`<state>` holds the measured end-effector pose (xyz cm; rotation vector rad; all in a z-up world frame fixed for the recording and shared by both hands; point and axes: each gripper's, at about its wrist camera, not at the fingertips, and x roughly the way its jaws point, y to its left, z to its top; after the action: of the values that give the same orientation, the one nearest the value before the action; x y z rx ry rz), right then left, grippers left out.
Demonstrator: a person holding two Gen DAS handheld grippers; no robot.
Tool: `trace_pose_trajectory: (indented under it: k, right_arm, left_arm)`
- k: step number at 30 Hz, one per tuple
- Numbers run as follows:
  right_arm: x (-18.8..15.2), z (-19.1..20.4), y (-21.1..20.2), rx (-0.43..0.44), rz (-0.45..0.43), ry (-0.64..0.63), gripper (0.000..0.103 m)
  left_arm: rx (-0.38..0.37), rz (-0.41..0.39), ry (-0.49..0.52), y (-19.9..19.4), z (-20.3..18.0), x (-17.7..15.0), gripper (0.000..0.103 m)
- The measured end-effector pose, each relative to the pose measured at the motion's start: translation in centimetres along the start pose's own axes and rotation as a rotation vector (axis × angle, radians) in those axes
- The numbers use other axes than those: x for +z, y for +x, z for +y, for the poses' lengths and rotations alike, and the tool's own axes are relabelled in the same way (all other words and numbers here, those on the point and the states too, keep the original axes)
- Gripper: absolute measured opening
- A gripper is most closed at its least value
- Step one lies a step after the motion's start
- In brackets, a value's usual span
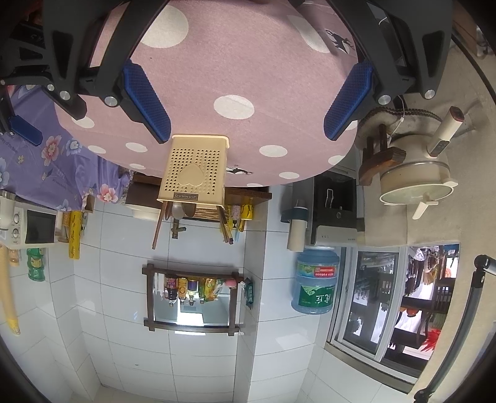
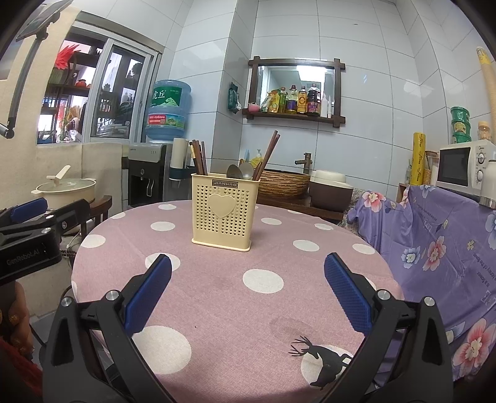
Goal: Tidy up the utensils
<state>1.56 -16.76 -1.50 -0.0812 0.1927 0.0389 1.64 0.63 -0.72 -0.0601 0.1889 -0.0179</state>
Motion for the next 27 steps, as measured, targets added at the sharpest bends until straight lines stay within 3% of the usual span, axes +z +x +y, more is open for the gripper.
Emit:
trace_pose_trajectory:
  k: [27]
  right_arm:
    - [-0.05,-0.18,0.19,-0.002,0.007,0.003,0.097]
  left_arm:
    - [0.004,0.014,-0.001,0.21,0.05,-0.01,0.098]
